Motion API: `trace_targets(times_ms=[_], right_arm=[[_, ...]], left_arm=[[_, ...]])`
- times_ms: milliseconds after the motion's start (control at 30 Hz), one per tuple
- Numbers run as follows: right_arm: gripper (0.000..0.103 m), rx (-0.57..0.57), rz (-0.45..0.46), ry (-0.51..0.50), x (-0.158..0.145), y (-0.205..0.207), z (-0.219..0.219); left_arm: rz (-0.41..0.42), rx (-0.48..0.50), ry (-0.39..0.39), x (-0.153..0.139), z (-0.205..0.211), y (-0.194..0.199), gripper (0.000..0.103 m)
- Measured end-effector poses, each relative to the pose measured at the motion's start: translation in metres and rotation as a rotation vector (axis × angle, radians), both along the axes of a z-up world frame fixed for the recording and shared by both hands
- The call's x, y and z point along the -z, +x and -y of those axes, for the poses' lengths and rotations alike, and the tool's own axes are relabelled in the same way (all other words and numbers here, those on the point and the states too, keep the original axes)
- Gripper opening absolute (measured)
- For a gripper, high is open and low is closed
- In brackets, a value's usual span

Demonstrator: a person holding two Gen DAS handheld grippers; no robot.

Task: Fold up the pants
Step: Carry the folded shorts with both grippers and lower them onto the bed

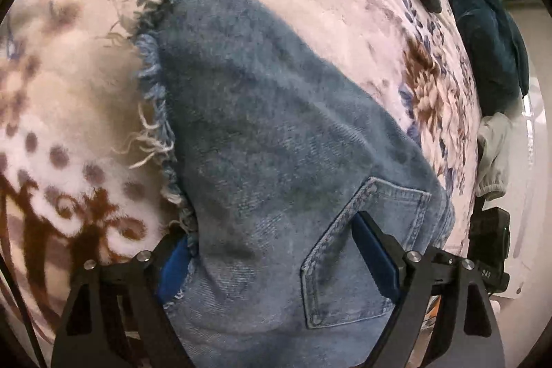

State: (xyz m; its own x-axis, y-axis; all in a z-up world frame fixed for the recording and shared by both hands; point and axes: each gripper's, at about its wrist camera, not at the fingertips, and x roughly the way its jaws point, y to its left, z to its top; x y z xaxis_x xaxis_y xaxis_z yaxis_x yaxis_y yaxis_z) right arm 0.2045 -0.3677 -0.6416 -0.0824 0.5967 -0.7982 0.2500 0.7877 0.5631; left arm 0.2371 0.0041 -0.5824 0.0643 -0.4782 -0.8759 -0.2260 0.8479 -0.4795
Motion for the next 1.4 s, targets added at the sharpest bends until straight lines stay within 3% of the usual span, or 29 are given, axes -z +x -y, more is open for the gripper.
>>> trace_targets(times_ms=[200,433,567,633,733,800,867,933,1000,1067,1133,1167,1400], right_arm=[[0.087,-0.027,0.011,-0.028,0.004,-0.002,0.002],[0.088,-0.137,0.086,-0.224,-0.014,0.008,-0.024],[0.093,-0.037,0.025,-0.098,0.010,0.007,-0.015],[0.093,0.048,0.039,0.008,0.014,0.011,-0.018],[0.092,0.063,0.078,0.124,0.013,0.014,-0.027],[0.090,0.051,0.102,0.119,0.016,0.016,-0.030],[0.078,0.067,0.093,0.091,0.025,0.015,-0.023],[0.076,0.102,0.094,0.105,0.027,0.013,-0.013],[0.070,0.108,0.111,0.092,0.026,0.010,-0.012],[0.046,0.114,0.135,0.033,0.020,0.008,-0.014],[0.029,0.121,0.146,-0.008,0.010,0.006,-0.016],[0.026,0.123,0.155,-0.023,0.004,0.007,-0.021],[0.021,0.076,0.247,-0.132,-0.048,0.006,-0.044]], left_arm=[[0.002,0.024,0.016,0.003,0.012,0.005,0.086],[0.007,0.061,0.004,0.001,0.017,0.004,0.086],[0.006,0.078,0.007,0.004,0.018,0.005,0.086],[0.006,0.076,0.004,0.005,0.018,0.005,0.086],[0.009,0.081,-0.010,0.006,0.017,0.005,0.086],[0.015,0.096,-0.022,0.005,0.016,0.005,0.086],[0.016,0.116,-0.030,0.005,0.016,0.006,0.086],[0.012,0.134,-0.022,0.005,0.018,0.008,0.086],[0.025,0.135,-0.007,0.002,0.020,0.009,0.069],[0.033,0.162,0.031,-0.001,0.024,0.012,0.029],[0.044,0.157,0.040,-0.009,0.025,0.013,0.018],[0.052,0.162,0.043,-0.012,0.026,0.012,0.012],[0.117,0.185,0.040,-0.044,0.031,0.006,0.008]])
